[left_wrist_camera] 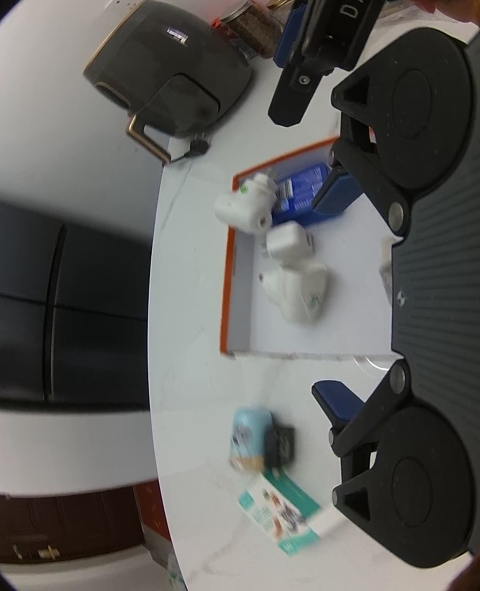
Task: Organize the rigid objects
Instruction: 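Move both tools back toward the teal bandage box and white USB charger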
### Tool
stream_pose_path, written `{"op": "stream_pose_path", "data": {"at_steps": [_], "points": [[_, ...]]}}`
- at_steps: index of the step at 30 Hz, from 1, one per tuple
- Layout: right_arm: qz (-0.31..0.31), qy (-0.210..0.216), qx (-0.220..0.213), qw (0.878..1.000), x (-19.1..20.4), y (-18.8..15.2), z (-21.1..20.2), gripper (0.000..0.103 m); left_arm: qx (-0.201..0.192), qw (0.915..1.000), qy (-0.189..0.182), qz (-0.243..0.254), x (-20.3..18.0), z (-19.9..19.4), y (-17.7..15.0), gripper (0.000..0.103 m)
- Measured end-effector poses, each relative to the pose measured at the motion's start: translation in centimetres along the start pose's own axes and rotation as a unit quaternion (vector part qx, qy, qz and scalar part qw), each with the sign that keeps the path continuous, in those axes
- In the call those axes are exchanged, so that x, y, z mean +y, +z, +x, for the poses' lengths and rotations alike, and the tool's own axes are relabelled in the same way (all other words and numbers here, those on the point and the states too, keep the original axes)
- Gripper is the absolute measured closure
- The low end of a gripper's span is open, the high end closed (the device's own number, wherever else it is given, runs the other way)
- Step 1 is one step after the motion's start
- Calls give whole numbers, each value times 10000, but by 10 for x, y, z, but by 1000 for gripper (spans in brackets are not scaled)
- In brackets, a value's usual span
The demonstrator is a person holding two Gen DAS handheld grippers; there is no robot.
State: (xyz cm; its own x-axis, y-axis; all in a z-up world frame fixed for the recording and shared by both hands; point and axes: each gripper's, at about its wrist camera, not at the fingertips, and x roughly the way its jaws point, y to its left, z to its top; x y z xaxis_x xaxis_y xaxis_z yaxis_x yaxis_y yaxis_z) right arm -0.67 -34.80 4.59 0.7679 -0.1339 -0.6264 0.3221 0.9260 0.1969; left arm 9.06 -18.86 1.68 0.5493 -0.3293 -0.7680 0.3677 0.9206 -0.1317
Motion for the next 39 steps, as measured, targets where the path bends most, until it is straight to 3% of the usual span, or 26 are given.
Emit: {"op": "stream_pose_path", "data": {"at_steps": [20,39], "points": [[-632,609,176,9960,103,-26,-11,14,-101,9930,712,-936,114,-54,-35,4],[-978,895,443,9902,177,-41,15,14,-21,9903,880,-1079,186,-57,-33,4]]}}
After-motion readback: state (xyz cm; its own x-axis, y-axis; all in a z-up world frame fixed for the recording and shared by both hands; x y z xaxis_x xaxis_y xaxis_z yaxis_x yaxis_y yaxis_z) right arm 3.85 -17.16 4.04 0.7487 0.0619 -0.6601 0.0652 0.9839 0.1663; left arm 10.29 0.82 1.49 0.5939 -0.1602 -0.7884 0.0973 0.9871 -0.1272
